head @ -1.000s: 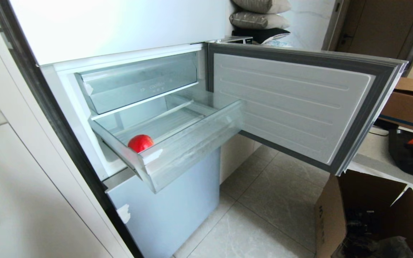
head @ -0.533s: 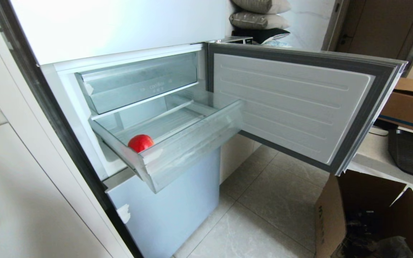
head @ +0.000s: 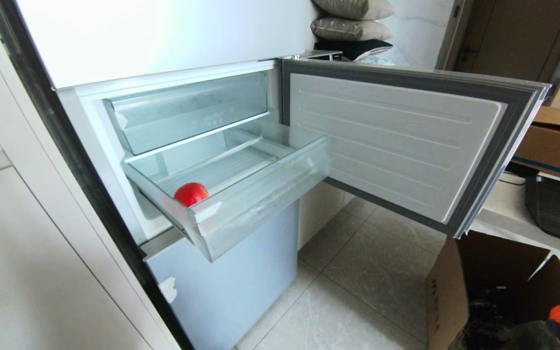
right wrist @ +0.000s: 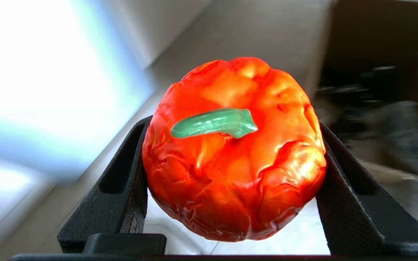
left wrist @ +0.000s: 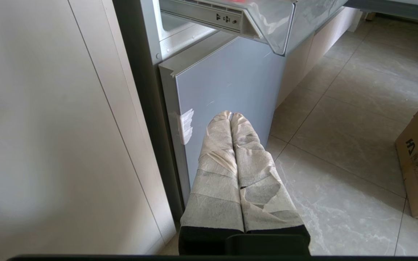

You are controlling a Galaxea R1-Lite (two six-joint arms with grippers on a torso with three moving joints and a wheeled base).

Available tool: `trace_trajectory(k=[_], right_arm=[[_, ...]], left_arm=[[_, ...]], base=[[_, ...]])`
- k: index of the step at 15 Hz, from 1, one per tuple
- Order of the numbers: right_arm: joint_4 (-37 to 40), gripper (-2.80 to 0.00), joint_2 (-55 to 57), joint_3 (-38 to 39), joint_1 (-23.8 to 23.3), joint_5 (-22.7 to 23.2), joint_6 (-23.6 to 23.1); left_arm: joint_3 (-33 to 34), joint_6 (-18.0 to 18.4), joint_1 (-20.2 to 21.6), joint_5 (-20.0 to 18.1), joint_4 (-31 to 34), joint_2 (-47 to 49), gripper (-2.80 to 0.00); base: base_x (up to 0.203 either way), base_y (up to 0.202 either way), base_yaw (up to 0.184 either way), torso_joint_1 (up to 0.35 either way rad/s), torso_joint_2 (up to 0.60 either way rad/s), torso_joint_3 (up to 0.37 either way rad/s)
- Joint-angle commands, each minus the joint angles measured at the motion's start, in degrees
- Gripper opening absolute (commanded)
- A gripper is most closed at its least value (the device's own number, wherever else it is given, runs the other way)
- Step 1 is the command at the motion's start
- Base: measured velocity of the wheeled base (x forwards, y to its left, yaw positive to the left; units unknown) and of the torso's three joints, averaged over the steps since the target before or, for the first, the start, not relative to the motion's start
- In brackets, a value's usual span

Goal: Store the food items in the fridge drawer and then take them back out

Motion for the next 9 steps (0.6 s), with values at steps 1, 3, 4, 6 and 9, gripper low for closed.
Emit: trace_trajectory(k=[1, 3, 4, 6, 9], right_arm=[[6.8, -2.8, -15.8, 2.1, 8.1, -2.0, 0.8], [11.4, -2.8, -24.8, 2.6, 13.3, -5.0, -0.9], [12.7, -2.8, -27.6, 3.0, 14.6, -7.4, -3.8], [16.4, -2.8, -28.7, 3.5, 16.0, -14.5, -10.5], [19.0, -2.8, -29.5, 3.4, 17.2, -13.5, -10.7]], left_arm=[[0.0, -0.1, 0.0, 0.0, 0.0, 0.1, -2.8], [0.0, 0.0, 0.0, 0.0, 0.0, 0.1, -2.8], [0.0, 0.0, 0.0, 0.0, 0.0, 0.1, -2.8], [0.0, 0.0, 0.0, 0.0, 0.0, 0.1, -2.8], [0.0, 0.0, 0.0, 0.0, 0.0, 0.1, -2.8]], base=[[0.0, 0.0, 0.0, 0.0, 0.0, 0.0], [0.0, 0.0, 0.0, 0.0, 0.0, 0.0], [0.0, 0.0, 0.0, 0.0, 0.0, 0.0], [0.0, 0.0, 0.0, 0.0, 0.0, 0.0], [0.0, 0.0, 0.0, 0.0, 0.0, 0.0]])
